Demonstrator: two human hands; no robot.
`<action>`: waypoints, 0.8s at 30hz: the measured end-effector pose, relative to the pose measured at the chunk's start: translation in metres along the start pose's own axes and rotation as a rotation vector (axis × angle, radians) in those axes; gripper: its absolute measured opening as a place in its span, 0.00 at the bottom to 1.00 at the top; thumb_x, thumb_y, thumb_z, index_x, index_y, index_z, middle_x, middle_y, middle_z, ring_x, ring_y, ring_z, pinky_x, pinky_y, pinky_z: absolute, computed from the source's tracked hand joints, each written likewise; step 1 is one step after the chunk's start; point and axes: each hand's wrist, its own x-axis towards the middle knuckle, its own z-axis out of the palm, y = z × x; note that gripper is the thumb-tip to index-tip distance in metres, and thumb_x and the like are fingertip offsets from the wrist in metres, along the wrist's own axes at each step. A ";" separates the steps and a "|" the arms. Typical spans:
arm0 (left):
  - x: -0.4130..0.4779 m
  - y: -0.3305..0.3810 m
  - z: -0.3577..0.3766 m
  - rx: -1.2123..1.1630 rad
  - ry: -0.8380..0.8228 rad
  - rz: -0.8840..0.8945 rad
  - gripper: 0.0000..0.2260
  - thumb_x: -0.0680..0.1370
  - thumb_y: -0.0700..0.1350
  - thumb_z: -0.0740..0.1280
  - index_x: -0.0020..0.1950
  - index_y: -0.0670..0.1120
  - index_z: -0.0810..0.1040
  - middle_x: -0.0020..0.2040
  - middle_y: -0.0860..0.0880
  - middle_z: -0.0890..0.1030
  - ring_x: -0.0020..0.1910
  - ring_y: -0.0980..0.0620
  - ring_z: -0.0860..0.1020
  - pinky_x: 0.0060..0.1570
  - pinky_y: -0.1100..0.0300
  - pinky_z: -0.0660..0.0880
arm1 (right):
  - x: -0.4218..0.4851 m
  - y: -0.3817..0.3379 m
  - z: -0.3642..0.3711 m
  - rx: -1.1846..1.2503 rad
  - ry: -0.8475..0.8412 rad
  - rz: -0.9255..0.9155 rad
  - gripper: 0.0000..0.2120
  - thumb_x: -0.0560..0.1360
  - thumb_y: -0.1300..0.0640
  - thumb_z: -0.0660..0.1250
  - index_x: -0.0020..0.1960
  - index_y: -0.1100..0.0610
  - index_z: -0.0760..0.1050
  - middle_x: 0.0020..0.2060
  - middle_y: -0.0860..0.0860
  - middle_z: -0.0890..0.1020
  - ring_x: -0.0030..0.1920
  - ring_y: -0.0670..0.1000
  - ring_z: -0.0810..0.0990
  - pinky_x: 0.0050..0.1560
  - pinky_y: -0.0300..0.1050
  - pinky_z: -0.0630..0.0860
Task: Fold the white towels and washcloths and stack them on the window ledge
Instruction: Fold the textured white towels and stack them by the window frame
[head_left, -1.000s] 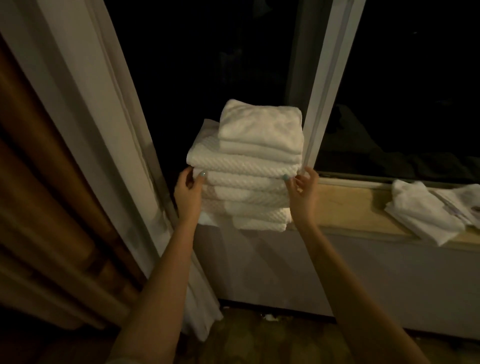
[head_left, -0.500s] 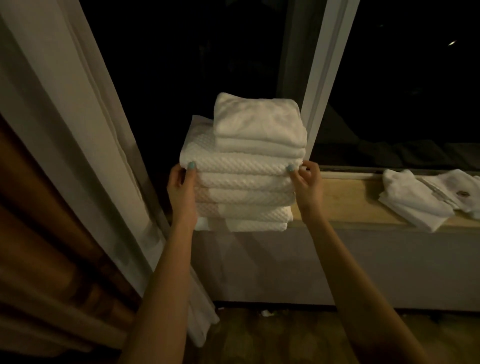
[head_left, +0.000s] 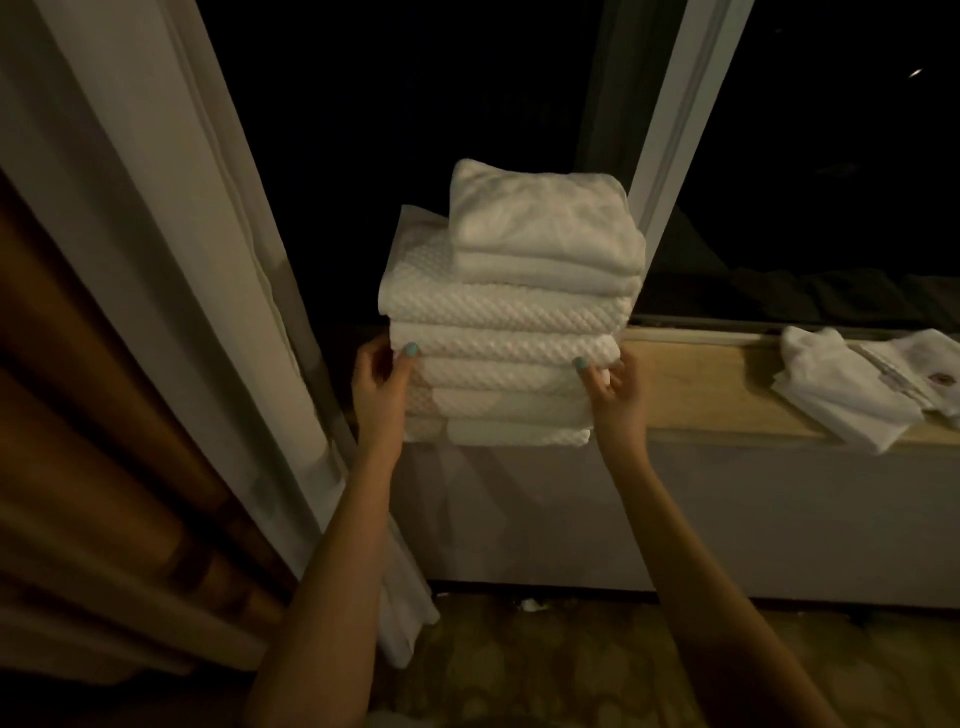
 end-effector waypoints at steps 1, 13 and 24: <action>0.000 -0.001 -0.001 -0.003 0.003 -0.007 0.11 0.76 0.48 0.70 0.58 0.51 0.76 0.58 0.46 0.79 0.58 0.46 0.78 0.59 0.47 0.75 | -0.002 0.004 0.000 0.015 -0.004 0.018 0.18 0.76 0.55 0.68 0.65 0.51 0.68 0.58 0.48 0.77 0.54 0.44 0.79 0.50 0.40 0.79; 0.014 -0.009 -0.004 0.092 0.044 -0.095 0.12 0.75 0.52 0.70 0.54 0.50 0.74 0.51 0.51 0.78 0.54 0.49 0.77 0.55 0.54 0.75 | -0.008 0.015 0.002 0.055 0.003 0.064 0.26 0.75 0.58 0.70 0.69 0.52 0.63 0.63 0.54 0.75 0.60 0.49 0.78 0.54 0.42 0.79; -0.012 -0.028 -0.009 -0.036 0.005 -0.196 0.06 0.69 0.53 0.72 0.42 0.60 0.78 0.55 0.44 0.79 0.52 0.46 0.76 0.47 0.54 0.74 | -0.009 0.028 0.000 -0.002 0.032 0.120 0.11 0.76 0.56 0.68 0.57 0.51 0.70 0.51 0.48 0.81 0.48 0.40 0.82 0.40 0.34 0.78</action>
